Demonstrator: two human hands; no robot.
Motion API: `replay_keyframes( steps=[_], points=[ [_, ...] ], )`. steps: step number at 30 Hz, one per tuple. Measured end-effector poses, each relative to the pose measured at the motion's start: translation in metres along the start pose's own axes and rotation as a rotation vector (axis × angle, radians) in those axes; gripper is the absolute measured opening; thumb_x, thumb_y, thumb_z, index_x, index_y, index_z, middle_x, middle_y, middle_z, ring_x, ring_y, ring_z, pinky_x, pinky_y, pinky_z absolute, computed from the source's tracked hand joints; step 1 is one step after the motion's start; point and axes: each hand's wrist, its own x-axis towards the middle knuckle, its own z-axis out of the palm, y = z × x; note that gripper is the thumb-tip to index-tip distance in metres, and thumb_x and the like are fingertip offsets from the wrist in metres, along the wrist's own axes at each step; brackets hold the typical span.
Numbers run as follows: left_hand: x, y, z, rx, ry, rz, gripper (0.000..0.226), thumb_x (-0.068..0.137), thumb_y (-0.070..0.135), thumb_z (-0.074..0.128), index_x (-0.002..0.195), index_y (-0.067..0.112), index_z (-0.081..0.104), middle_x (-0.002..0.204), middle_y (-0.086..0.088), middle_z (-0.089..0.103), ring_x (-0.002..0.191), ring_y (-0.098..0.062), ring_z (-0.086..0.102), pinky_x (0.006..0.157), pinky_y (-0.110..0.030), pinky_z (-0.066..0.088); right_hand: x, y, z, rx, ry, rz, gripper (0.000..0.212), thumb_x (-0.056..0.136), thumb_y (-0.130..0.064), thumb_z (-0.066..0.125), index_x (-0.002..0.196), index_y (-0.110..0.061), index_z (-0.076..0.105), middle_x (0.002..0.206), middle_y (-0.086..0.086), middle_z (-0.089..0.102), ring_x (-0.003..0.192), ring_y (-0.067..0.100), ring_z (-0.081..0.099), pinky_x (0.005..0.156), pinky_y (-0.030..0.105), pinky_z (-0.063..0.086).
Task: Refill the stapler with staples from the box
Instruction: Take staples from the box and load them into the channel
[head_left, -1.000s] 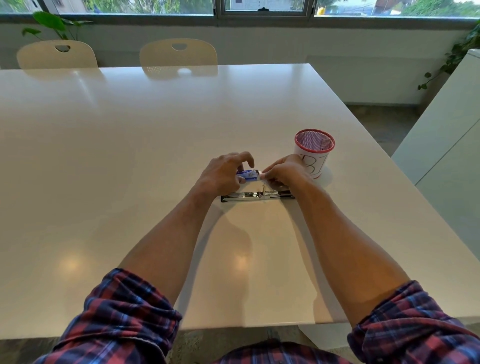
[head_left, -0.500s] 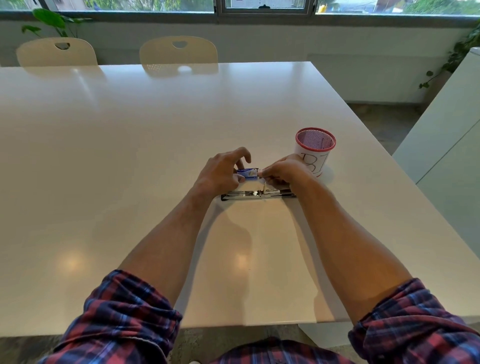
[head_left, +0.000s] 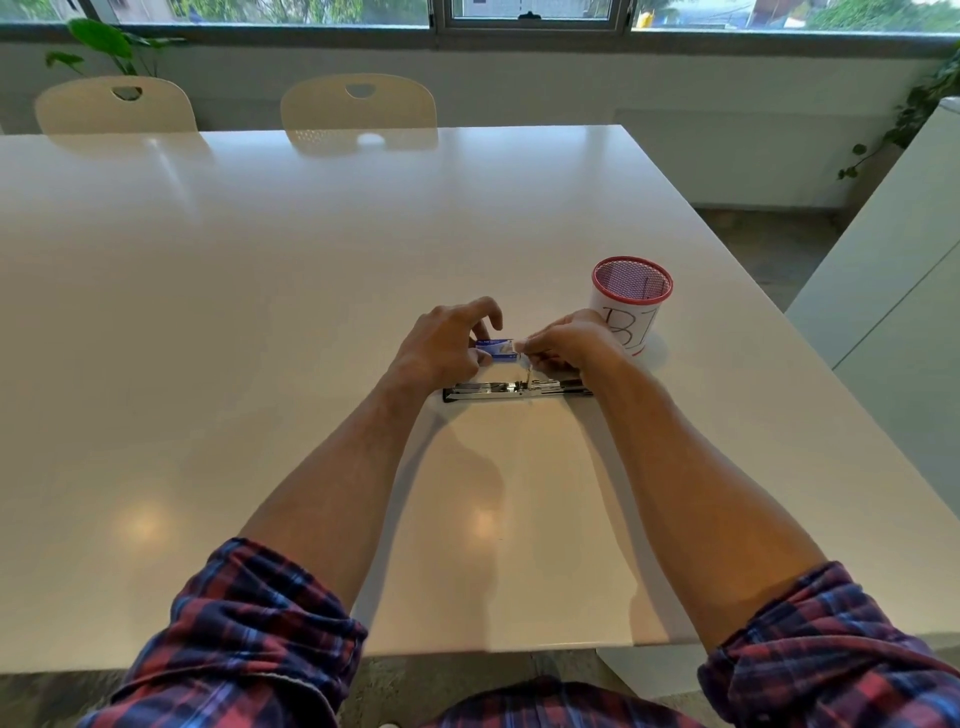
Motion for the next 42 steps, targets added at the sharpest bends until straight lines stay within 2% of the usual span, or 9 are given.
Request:
replay_keyframes(
  steps=[2,4,8,14,19,23,28,36,42],
  points=[
    [-0.0004,0.0004,-0.0003,0.005,0.003,-0.004,0.042,0.083,0.01,0.08,0.113,0.031,0.058,0.106,0.004,0.074,0.09,-0.015,0.071,0.078,-0.033,0.059,-0.0011,0.0006,0.0002,0.002,0.0,-0.021,0.02,0.08,-0.011,0.085,0.094,0.0,0.075,0.076,0.012,0.075,0.065,0.017,0.066,0.088,0.036,0.06],
    [-0.001,0.0009,-0.0003,0.004,0.007,-0.003,0.041,0.084,0.011,0.079,0.113,0.031,0.058,0.106,0.004,0.074,0.089,-0.015,0.071,0.075,-0.031,0.057,-0.001,0.0009,0.0007,-0.022,0.03,-0.034,0.021,0.08,-0.01,0.085,0.096,0.001,0.075,0.082,0.017,0.077,0.066,0.018,0.067,0.085,0.037,0.061],
    [-0.003,0.0022,-0.0014,0.002,0.012,-0.012,0.038,0.084,0.011,0.078,0.112,0.029,0.059,0.107,0.004,0.074,0.09,-0.016,0.071,0.074,-0.034,0.058,-0.0003,-0.0003,0.0016,-0.036,0.053,-0.024,0.021,0.082,-0.005,0.082,0.099,0.004,0.074,0.09,0.021,0.077,0.062,0.017,0.069,0.071,0.03,0.063],
    [-0.0048,0.0036,-0.0025,0.003,0.017,-0.022,0.036,0.084,0.011,0.078,0.11,0.029,0.059,0.107,0.004,0.075,0.09,-0.015,0.071,0.075,-0.035,0.059,0.0004,-0.0015,0.0026,-0.05,0.071,-0.015,0.02,0.081,-0.004,0.083,0.096,0.004,0.073,0.086,0.02,0.077,0.066,0.02,0.07,0.079,0.035,0.065],
    [-0.0053,0.0045,-0.0025,0.005,0.019,-0.037,0.035,0.084,0.011,0.078,0.108,0.028,0.06,0.106,0.006,0.075,0.091,-0.015,0.071,0.077,-0.034,0.057,0.0002,-0.002,0.0025,-0.056,0.068,-0.012,0.022,0.08,-0.005,0.083,0.096,0.004,0.071,0.09,0.022,0.076,0.066,0.021,0.07,0.076,0.032,0.064],
    [-0.0062,0.0043,-0.002,-0.011,0.026,-0.051,0.035,0.083,0.01,0.079,0.108,0.027,0.061,0.106,0.006,0.075,0.091,-0.016,0.071,0.079,-0.036,0.057,-0.0016,-0.002,-0.0002,-0.085,0.066,-0.02,0.017,0.082,-0.004,0.081,0.095,0.004,0.072,0.093,0.022,0.077,0.072,0.021,0.07,0.086,0.038,0.063],
    [-0.007,0.0047,-0.0013,-0.015,0.023,-0.059,0.035,0.083,0.01,0.079,0.108,0.027,0.061,0.105,0.007,0.075,0.092,-0.016,0.071,0.08,-0.038,0.058,-0.0016,-0.0007,0.0012,-0.125,0.075,-0.036,0.018,0.08,-0.008,0.084,0.093,0.0,0.075,0.089,0.017,0.078,0.083,0.026,0.077,0.087,0.04,0.063],
    [-0.0062,0.0065,-0.0032,-0.013,0.018,-0.057,0.036,0.083,0.01,0.078,0.108,0.028,0.061,0.104,0.007,0.075,0.087,-0.014,0.072,0.075,-0.03,0.055,-0.0035,-0.0032,0.0019,-0.1,0.07,-0.025,0.018,0.08,-0.005,0.083,0.092,0.003,0.074,0.087,0.019,0.078,0.065,0.019,0.068,0.081,0.036,0.062],
    [-0.0057,0.0085,-0.0038,0.012,0.013,-0.05,0.036,0.082,0.01,0.078,0.108,0.028,0.062,0.104,0.005,0.075,0.088,-0.016,0.071,0.078,-0.033,0.056,-0.0052,-0.0046,0.0038,-0.091,0.056,-0.027,0.013,0.082,-0.006,0.081,0.089,0.001,0.073,0.08,0.016,0.075,0.066,0.019,0.066,0.083,0.036,0.062]
  ],
)
